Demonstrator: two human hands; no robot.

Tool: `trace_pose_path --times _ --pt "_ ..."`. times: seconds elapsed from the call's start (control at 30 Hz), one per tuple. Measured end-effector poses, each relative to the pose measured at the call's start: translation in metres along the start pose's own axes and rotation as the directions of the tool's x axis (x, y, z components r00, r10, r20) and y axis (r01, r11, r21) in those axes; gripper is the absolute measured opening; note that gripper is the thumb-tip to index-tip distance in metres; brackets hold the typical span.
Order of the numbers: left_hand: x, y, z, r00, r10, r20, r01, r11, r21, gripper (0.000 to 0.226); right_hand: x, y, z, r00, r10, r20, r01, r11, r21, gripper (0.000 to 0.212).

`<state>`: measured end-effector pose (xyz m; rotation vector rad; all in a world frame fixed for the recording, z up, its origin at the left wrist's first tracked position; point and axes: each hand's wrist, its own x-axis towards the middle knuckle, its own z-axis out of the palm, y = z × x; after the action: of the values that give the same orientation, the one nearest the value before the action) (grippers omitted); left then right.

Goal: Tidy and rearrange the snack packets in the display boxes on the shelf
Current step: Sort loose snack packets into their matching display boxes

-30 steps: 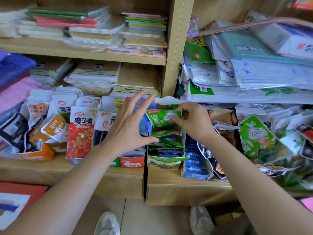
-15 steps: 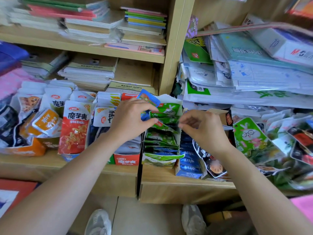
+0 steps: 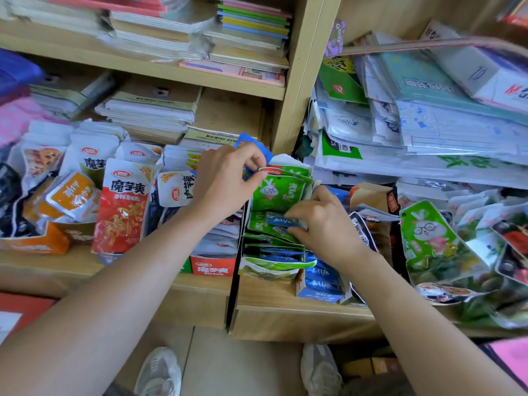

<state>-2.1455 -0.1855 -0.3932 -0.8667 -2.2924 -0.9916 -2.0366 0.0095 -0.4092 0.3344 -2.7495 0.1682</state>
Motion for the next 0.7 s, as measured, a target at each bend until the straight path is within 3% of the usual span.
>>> trace_pose_path --times 0.17,0.37,0.57,0.7 --pt "0.002 -0.003 0.001 1.0 -0.002 -0.011 0.001 1.0 -0.006 0.011 0.006 0.003 0.004 0.998 -0.03 -0.063 0.029 0.999 -0.017 0.007" --pt "-0.002 -0.009 -0.003 0.997 0.048 0.068 -0.041 0.995 -0.094 0.013 0.011 0.01 -0.016 0.963 0.191 -0.191 -0.145 0.962 0.231 0.007" --pt "-0.013 -0.011 -0.006 0.98 0.107 0.168 -0.093 0.992 -0.09 0.018 0.002 0.017 -0.041 0.886 0.441 -0.143 -0.308 0.79 0.53 0.008" --pt "-0.02 -0.01 -0.01 0.973 0.095 0.208 -0.079 0.993 -0.083 0.018 -0.008 0.025 -0.058 0.841 0.528 -0.115 -0.33 0.671 0.665 0.009"
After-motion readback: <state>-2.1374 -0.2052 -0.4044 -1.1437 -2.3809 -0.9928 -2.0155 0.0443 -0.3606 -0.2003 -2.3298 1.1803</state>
